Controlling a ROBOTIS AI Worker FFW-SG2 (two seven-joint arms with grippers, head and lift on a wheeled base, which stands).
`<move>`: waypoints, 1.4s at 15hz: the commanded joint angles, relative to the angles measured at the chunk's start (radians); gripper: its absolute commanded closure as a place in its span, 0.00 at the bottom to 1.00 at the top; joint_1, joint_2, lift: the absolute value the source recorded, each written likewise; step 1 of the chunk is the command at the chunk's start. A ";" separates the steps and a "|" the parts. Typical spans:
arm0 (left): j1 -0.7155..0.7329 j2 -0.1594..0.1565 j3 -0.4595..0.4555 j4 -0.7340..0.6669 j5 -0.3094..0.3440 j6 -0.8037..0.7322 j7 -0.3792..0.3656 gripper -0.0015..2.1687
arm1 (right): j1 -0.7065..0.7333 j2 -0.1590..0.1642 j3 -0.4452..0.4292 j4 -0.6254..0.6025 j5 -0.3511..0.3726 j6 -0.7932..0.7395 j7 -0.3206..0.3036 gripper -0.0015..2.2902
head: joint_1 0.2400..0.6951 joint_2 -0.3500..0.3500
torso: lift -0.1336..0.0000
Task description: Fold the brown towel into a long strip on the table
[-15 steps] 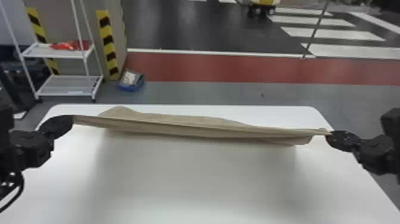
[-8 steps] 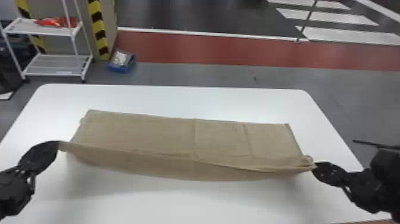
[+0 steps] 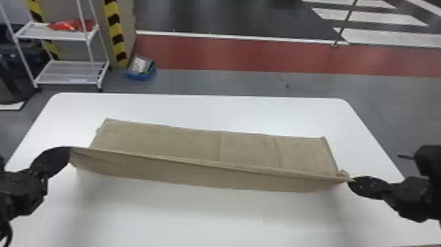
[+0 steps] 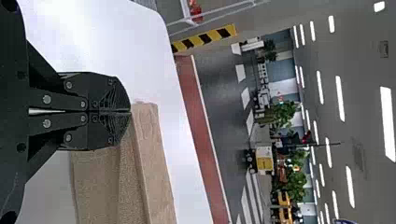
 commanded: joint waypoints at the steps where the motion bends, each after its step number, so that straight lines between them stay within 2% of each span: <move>1: -0.065 0.000 -0.005 0.013 -0.021 0.077 -0.012 0.99 | -0.049 -0.028 0.028 -0.006 0.006 0.154 0.085 0.98 | 1.00 0.33 | 0.25; 2: -0.080 0.002 -0.005 0.015 -0.026 0.105 -0.012 0.99 | -0.052 -0.038 0.033 -0.024 0.009 0.225 0.122 0.98 | 1.00 0.35 | 0.25; 5: -0.093 0.005 -0.005 0.019 -0.027 0.108 -0.019 0.99 | -0.059 -0.043 0.033 -0.033 0.015 0.246 0.137 0.98 | 1.00 0.37 | 0.25; 6: -0.093 0.003 -0.003 0.026 -0.027 0.105 -0.019 0.99 | -0.048 -0.040 0.036 -0.036 0.015 0.231 0.156 0.90 | 1.00 0.37 | 0.25; 7: -0.087 0.003 -0.003 0.029 -0.027 0.105 -0.019 0.99 | -0.026 -0.034 0.036 -0.048 0.015 0.203 0.167 0.59 | 1.00 0.37 | 0.25; 8: -0.080 0.003 -0.001 0.029 -0.026 0.102 -0.019 0.99 | -0.002 -0.018 0.028 -0.071 0.025 0.145 0.167 0.10 | 1.00 0.38 | 0.25; 9: -0.076 0.003 0.003 0.027 -0.024 0.096 -0.019 0.99 | 0.013 -0.012 0.023 -0.093 0.048 0.120 0.165 0.00 | 1.00 0.39 | 0.25; 12: -0.065 0.003 0.008 0.021 -0.018 0.087 -0.020 0.99 | 0.047 -0.008 0.007 -0.165 0.081 0.114 0.159 0.02 | 1.00 0.41 | 0.25; 14: -0.057 0.003 0.009 0.021 -0.015 0.074 -0.020 0.99 | 0.083 0.000 0.022 -0.211 0.135 0.096 0.167 0.03 | 1.00 0.41 | 0.25; 16: -0.051 0.002 0.011 0.022 -0.015 0.068 -0.022 0.99 | 0.109 0.008 0.033 -0.248 0.175 0.071 0.220 0.03 | 1.00 0.41 | 0.25; 18: -0.048 0.003 0.018 0.024 -0.013 0.065 -0.026 0.99 | 0.113 0.008 0.025 -0.272 0.180 0.074 0.279 0.04 | 1.00 0.43 | 0.25; 21: -0.048 0.003 0.018 0.029 -0.013 0.059 -0.028 0.99 | 0.112 0.006 0.054 -0.268 0.227 0.071 0.279 0.04 | 1.00 0.46 | 0.25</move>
